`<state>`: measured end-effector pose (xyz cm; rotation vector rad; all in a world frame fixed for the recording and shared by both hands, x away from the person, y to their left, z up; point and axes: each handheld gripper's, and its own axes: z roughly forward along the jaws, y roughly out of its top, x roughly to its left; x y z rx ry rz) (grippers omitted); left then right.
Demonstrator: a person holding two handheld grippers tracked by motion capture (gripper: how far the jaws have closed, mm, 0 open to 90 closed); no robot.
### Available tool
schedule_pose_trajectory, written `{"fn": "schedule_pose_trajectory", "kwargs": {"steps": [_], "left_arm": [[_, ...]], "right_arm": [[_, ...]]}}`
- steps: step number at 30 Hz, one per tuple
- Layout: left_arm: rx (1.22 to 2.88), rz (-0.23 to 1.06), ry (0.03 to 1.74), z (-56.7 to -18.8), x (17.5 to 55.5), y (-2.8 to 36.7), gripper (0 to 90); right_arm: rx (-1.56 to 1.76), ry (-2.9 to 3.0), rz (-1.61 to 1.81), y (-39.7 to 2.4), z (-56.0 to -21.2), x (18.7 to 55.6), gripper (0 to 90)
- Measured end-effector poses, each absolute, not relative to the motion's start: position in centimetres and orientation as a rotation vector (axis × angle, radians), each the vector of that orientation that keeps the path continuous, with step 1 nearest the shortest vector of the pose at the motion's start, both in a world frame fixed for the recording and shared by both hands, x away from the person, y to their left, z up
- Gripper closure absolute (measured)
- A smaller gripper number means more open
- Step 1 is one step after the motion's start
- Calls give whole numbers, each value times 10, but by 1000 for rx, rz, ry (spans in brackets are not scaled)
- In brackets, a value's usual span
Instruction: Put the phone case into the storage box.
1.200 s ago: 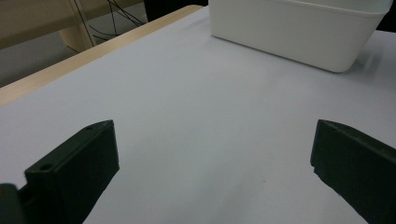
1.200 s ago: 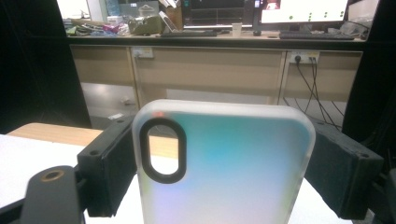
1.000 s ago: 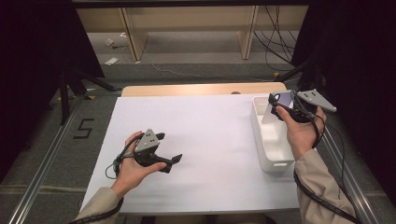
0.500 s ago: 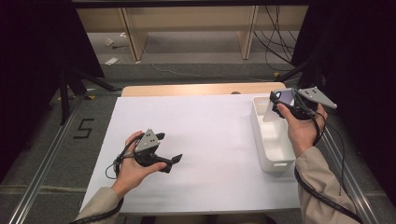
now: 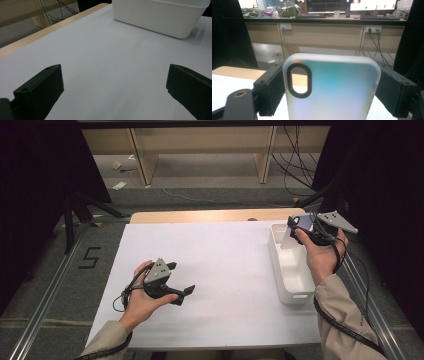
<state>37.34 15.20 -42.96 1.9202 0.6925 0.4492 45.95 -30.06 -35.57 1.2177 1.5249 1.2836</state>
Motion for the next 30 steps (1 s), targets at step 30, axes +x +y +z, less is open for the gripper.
{"fn": "schedule_pose_trajectory", "kwargs": {"steps": [30], "left_arm": [[1919,448,690,-430,373,152,3]], "right_arm": [[1229,1534,1255,-299,-358,472,179]]}}
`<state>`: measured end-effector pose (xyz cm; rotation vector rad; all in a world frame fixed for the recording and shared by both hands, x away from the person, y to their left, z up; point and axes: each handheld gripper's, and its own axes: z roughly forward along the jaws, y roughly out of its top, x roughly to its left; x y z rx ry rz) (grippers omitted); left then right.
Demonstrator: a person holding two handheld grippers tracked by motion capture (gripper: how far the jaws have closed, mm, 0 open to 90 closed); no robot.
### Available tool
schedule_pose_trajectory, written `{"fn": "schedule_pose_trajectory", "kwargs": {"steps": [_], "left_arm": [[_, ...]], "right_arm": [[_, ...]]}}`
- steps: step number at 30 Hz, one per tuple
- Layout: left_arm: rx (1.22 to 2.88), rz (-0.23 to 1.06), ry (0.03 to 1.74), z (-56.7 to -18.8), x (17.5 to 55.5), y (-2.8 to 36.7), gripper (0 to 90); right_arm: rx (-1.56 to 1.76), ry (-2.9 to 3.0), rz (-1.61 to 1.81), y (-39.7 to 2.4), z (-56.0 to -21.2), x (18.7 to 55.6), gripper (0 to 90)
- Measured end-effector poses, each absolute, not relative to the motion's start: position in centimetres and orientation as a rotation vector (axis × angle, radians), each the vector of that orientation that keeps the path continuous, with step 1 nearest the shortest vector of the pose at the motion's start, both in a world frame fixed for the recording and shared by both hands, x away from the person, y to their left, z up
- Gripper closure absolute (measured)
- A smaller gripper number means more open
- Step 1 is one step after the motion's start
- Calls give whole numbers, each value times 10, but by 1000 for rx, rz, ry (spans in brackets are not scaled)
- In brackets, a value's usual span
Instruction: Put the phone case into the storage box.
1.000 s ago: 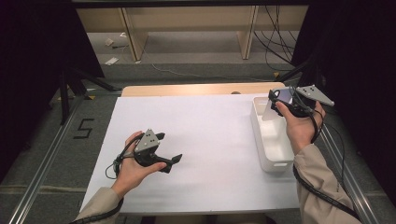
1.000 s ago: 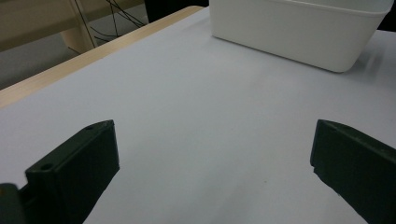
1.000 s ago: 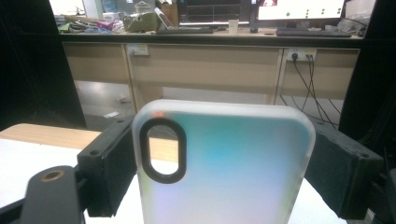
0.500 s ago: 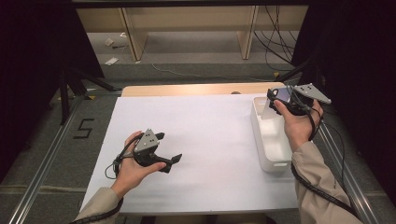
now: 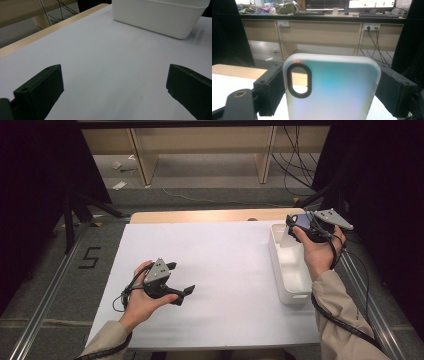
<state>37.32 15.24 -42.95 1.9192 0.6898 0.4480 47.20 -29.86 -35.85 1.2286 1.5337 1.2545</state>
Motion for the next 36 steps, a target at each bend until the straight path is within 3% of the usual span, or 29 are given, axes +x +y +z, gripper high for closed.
{"fn": "schedule_pose_trajectory", "kwargs": {"steps": [36], "left_arm": [[1912,443,691,-429,373,152,3]], "right_arm": [[1250,1562,1210,-294,-362,489,179]]}}
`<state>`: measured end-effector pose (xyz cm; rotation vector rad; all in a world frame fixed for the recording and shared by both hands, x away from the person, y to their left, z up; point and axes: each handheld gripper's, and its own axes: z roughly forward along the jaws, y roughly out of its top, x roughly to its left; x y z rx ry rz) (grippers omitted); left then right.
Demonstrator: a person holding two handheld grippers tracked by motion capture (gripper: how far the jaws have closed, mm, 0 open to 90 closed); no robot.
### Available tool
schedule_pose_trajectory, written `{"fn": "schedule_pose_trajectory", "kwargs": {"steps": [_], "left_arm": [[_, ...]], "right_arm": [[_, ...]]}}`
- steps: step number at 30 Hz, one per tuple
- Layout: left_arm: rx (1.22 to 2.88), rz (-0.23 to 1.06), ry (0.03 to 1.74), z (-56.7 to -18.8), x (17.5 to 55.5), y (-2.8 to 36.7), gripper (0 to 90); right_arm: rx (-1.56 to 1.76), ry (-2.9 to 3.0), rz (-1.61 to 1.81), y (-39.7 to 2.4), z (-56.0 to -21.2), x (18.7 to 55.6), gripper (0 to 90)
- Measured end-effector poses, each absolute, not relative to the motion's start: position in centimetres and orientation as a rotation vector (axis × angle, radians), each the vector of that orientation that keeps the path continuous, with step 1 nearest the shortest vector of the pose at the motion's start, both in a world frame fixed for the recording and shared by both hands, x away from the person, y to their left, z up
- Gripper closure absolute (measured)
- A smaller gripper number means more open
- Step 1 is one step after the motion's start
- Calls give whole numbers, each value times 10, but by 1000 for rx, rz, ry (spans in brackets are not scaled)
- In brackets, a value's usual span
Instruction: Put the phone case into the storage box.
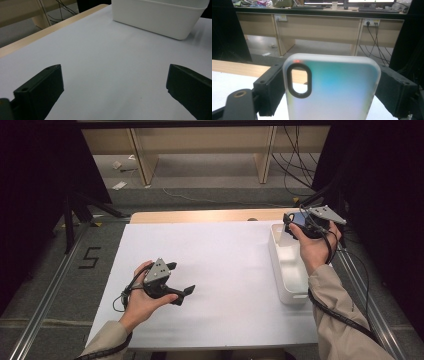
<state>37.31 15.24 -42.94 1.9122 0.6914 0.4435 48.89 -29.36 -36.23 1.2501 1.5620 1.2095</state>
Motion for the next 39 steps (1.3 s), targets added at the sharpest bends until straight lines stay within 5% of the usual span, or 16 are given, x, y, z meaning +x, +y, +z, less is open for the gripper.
{"fn": "schedule_pose_trajectory", "kwargs": {"steps": [39], "left_arm": [[1911,440,688,-429,373,152,3]], "right_arm": [[1289,1585,1159,-291,-368,506,179]]}}
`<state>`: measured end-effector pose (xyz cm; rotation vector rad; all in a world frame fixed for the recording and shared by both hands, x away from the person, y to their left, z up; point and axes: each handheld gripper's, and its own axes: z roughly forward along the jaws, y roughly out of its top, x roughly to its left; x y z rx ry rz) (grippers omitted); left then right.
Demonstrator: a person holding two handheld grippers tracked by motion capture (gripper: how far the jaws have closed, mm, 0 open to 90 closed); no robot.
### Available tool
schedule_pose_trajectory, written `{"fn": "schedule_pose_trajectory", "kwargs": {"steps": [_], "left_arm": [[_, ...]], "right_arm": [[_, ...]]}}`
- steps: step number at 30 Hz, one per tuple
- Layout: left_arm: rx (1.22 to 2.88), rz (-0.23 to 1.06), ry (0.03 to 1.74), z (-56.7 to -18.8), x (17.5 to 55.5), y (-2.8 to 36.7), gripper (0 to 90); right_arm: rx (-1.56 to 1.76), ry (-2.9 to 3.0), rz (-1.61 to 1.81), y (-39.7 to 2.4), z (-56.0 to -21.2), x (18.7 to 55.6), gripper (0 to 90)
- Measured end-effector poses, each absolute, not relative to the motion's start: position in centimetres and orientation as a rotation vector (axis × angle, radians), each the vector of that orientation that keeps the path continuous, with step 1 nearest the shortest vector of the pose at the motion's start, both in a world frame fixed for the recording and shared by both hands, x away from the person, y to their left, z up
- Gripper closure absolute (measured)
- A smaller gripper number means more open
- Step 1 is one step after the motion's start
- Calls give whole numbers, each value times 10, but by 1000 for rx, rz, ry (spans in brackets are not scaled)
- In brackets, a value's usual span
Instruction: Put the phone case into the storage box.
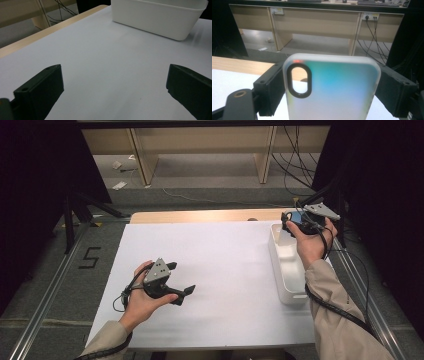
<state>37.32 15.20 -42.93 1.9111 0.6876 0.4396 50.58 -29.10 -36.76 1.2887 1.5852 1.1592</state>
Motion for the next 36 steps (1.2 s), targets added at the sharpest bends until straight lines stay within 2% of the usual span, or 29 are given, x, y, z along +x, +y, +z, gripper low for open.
{"fn": "schedule_pose_trajectory", "kwargs": {"steps": [36], "left_arm": [[1909,439,687,-429,373,152,4]], "right_arm": [[1319,1612,1125,-290,-378,518,179]]}}
